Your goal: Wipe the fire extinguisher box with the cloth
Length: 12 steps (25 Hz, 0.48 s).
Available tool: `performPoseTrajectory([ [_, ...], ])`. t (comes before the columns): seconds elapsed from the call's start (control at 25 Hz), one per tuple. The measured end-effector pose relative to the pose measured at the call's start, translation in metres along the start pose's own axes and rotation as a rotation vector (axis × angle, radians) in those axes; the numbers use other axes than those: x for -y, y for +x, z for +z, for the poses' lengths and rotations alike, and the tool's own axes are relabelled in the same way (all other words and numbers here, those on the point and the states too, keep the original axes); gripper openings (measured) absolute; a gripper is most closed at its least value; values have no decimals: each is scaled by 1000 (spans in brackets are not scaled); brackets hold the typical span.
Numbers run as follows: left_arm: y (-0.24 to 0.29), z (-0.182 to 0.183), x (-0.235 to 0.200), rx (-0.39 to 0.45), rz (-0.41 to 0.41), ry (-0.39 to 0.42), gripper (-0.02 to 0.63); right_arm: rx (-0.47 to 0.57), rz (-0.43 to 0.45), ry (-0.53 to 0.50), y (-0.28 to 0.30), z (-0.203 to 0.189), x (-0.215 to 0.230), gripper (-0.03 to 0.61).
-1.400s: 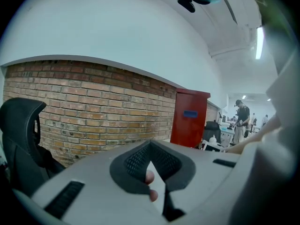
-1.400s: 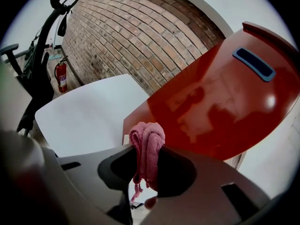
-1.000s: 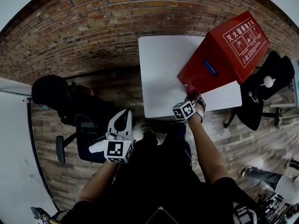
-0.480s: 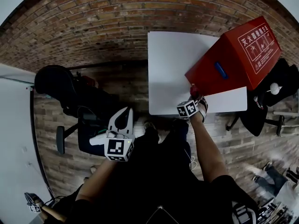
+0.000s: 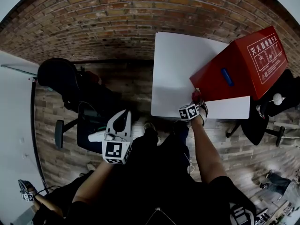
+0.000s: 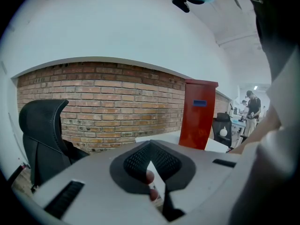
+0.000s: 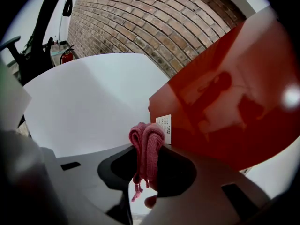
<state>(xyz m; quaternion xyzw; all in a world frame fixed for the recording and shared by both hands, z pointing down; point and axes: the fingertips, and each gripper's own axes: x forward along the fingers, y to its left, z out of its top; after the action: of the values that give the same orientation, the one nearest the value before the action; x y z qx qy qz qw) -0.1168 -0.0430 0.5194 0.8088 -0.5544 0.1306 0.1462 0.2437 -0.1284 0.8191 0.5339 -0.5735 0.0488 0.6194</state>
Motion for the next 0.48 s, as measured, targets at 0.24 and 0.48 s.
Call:
performPoseTrajectory([
  [0.24, -3, -6, 3, -10, 8, 6, 29, -13, 12, -16, 11, -2, -8, 106],
  [0.48, -5, -7, 3, -12, 16, 11, 29, -30, 16, -5, 17, 0, -12, 106],
])
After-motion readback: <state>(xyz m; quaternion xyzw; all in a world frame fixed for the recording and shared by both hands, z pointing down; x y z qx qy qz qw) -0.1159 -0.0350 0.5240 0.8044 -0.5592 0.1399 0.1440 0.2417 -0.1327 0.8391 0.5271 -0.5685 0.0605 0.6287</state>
